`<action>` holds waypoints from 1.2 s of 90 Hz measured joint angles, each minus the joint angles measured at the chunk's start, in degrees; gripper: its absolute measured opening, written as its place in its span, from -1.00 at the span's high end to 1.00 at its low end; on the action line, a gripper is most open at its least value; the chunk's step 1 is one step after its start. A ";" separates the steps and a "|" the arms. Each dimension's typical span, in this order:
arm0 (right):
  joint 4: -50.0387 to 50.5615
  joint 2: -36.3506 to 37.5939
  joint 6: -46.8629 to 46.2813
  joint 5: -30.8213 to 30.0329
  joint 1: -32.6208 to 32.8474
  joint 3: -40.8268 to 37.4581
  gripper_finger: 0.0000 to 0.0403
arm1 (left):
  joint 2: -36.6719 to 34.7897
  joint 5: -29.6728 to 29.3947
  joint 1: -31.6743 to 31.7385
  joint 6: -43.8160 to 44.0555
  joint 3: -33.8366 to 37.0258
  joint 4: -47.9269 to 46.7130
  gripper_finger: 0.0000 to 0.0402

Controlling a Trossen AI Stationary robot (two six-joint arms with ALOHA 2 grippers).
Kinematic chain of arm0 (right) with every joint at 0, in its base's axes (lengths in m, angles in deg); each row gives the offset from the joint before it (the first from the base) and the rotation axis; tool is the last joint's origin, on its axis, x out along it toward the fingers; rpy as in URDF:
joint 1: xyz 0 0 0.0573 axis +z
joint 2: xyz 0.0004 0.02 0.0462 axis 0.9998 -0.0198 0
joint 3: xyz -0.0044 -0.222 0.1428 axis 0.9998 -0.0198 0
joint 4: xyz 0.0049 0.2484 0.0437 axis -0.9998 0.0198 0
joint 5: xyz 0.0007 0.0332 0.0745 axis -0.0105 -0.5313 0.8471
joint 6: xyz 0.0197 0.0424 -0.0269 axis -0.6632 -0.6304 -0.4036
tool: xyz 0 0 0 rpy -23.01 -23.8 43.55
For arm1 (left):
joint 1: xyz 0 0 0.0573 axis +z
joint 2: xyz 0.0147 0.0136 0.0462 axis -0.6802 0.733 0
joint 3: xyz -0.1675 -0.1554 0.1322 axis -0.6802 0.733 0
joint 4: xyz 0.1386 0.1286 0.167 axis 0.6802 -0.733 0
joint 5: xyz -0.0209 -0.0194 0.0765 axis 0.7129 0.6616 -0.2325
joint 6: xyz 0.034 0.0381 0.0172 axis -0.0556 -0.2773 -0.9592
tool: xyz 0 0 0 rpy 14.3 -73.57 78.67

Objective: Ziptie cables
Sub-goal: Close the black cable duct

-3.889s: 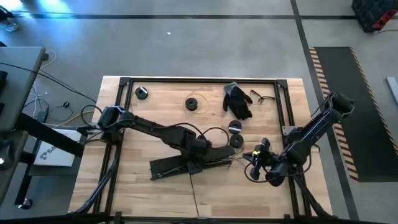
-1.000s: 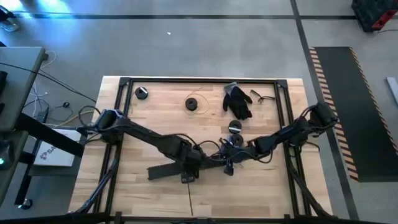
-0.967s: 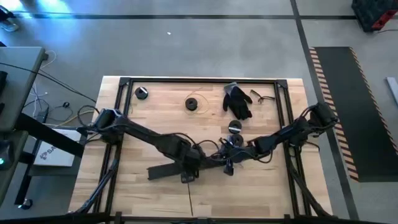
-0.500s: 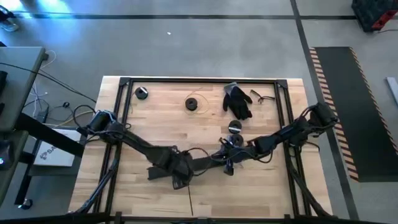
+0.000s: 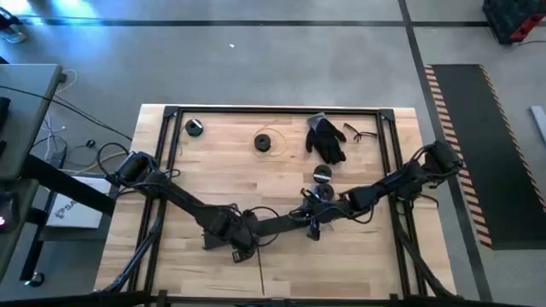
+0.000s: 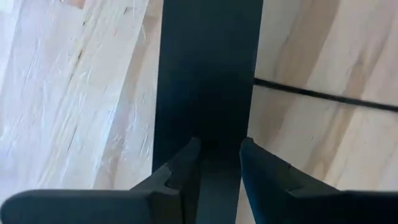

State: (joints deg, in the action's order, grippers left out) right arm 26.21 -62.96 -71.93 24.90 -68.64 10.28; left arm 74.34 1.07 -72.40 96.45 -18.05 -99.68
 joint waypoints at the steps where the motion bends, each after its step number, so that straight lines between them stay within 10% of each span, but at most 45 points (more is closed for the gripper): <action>1: 0.01 0.00 -0.01 -0.01 0.00 0.00 0.26 | -0.42 -0.06 -0.02 -0.01 0.05 -0.19 0.54; 31: 0.00 0.02 -0.02 0.00 0.00 0.00 0.26 | -11.89 -3.46 -3.80 15.60 3.49 -6.37 0.59; 55: -0.06 0.02 -0.02 -0.01 0.00 0.00 0.26 | -11.76 -1.80 -10.17 28.29 16.75 6.94 0.84; 80: -1.18 0.02 0.79 -0.46 0.02 -0.05 0.26 | -16.88 -8.03 -16.03 36.66 13.97 -2.37 0.95; 108: 6.20 10.13 -0.29 -5.12 -0.09 -0.31 0.26 | -14.98 -9.44 -28.04 66.56 14.20 -11.28 0.95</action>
State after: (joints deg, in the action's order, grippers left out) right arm 32.42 -52.82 -72.21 19.77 -68.73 9.98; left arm 59.37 -8.37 -100.44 163.01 -3.85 -110.96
